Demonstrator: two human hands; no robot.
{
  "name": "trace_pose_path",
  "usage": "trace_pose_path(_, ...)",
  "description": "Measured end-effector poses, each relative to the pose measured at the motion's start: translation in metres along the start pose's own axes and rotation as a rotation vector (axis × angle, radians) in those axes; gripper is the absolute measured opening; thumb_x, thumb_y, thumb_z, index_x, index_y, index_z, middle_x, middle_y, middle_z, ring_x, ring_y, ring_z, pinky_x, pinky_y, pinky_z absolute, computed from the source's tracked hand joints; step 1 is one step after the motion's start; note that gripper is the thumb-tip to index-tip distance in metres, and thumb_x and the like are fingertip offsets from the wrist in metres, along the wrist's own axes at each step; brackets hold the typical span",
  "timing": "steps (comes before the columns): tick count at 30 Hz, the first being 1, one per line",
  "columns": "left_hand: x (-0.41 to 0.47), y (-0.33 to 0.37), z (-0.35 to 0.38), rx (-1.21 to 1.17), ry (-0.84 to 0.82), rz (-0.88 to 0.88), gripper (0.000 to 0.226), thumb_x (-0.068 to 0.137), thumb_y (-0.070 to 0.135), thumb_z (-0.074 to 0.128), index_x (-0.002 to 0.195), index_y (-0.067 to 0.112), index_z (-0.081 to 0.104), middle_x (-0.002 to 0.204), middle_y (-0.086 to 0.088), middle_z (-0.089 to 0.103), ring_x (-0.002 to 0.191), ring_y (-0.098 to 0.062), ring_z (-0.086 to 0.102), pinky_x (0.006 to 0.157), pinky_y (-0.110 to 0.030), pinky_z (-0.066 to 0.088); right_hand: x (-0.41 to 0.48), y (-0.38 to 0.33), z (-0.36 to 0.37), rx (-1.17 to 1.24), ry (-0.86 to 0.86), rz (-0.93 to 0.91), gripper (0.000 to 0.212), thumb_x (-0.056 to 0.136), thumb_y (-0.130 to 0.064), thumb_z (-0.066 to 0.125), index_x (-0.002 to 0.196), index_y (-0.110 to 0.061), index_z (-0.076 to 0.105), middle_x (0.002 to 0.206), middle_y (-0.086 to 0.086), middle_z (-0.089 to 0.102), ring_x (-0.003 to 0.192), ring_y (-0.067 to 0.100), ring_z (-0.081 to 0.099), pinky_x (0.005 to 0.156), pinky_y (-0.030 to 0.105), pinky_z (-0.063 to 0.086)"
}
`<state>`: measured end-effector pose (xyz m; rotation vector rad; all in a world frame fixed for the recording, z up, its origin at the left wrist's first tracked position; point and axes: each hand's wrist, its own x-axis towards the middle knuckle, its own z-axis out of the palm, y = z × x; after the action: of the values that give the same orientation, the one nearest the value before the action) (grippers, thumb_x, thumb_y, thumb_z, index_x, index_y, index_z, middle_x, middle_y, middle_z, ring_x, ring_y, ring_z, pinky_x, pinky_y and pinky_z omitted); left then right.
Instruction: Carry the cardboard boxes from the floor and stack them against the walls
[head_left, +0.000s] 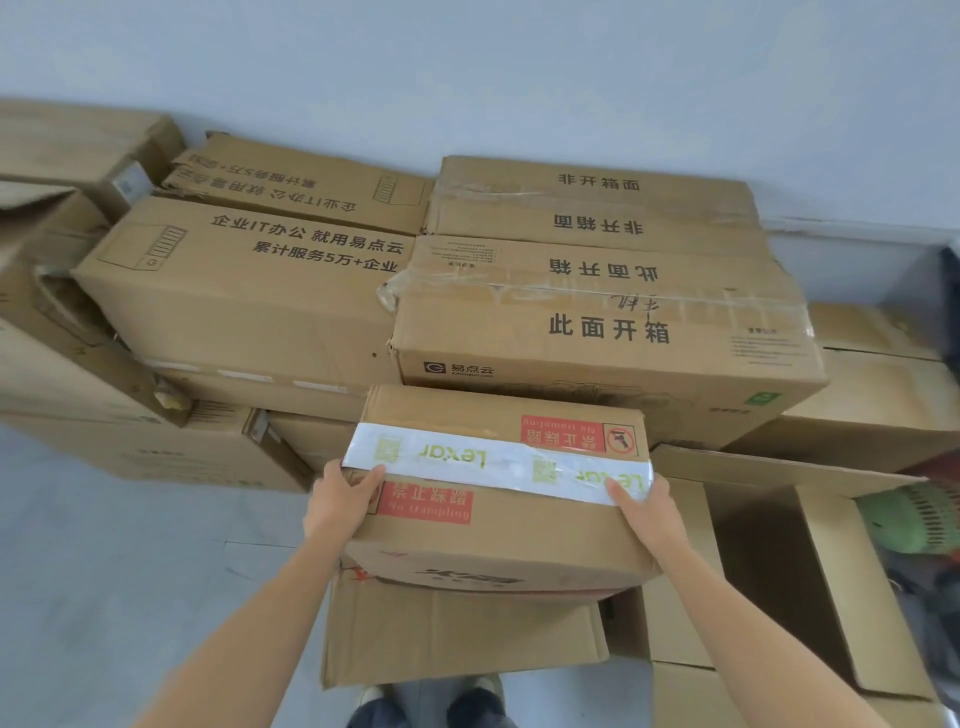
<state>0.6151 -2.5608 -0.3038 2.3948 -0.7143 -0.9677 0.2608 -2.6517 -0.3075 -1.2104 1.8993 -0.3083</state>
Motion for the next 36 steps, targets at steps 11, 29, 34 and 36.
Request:
trace_pose_path(11, -0.043, -0.035, -0.013, -0.112, -0.022, 0.049, 0.066, 0.091, 0.031, 0.058, 0.145, 0.007, 0.029, 0.143, -0.014, 0.042, 0.128, -0.031, 0.043, 0.100, -0.043, 0.040, -0.056, -0.017, 0.007, -0.312, 0.240, -0.124, 0.074, 0.087, -0.047, 0.055, 0.145, -0.016, 0.020, 0.139, 0.015, 0.037, 0.128, 0.031, 0.035, 0.101, 0.042, 0.033)
trace_pose_path(29, -0.277, -0.281, -0.192, -0.797, 1.078, -0.483, 0.022, 0.093, 0.008, 0.054, 0.109, -0.006, 0.060, 0.104, -0.022, 0.064, 0.100, -0.033, 0.058, 0.083, -0.036, 0.040, -0.334, -0.161, 0.313, -0.401, -0.611, -1.688, 0.050, 0.070, -0.041, 0.044, 0.090, -0.002, 0.070, 0.089, 0.014, 0.069, 0.092, 0.022, 0.056, 0.080, 0.027, 0.038)
trace_pose_path(34, -0.413, -0.341, -0.129, -0.969, 1.447, -0.740, 0.011, 0.092, 0.008, 0.053, 0.085, 0.009, 0.061, 0.087, -0.013, 0.061, 0.090, -0.028, 0.058, 0.078, -0.033, 0.038, -0.451, -0.096, 0.349, -0.485, -1.069, -1.892, 0.040, 0.066, -0.032, 0.060, 0.091, -0.001, 0.069, 0.089, 0.012, 0.069, 0.083, 0.031, 0.068, 0.077, 0.031, 0.051)
trace_pose_path(36, -0.454, -0.355, -0.100, -1.025, 1.547, -0.831, 0.012, 0.093, 0.009, 0.052, 0.084, 0.009, 0.060, 0.087, -0.013, 0.061, 0.088, -0.028, 0.058, 0.078, -0.033, 0.038, -0.488, -0.064, 0.349, -0.531, -1.213, -1.914, 0.044, 0.065, -0.028, 0.062, 0.098, 0.000, 0.068, 0.098, 0.015, 0.067, 0.094, 0.032, 0.065, 0.082, 0.034, 0.052)
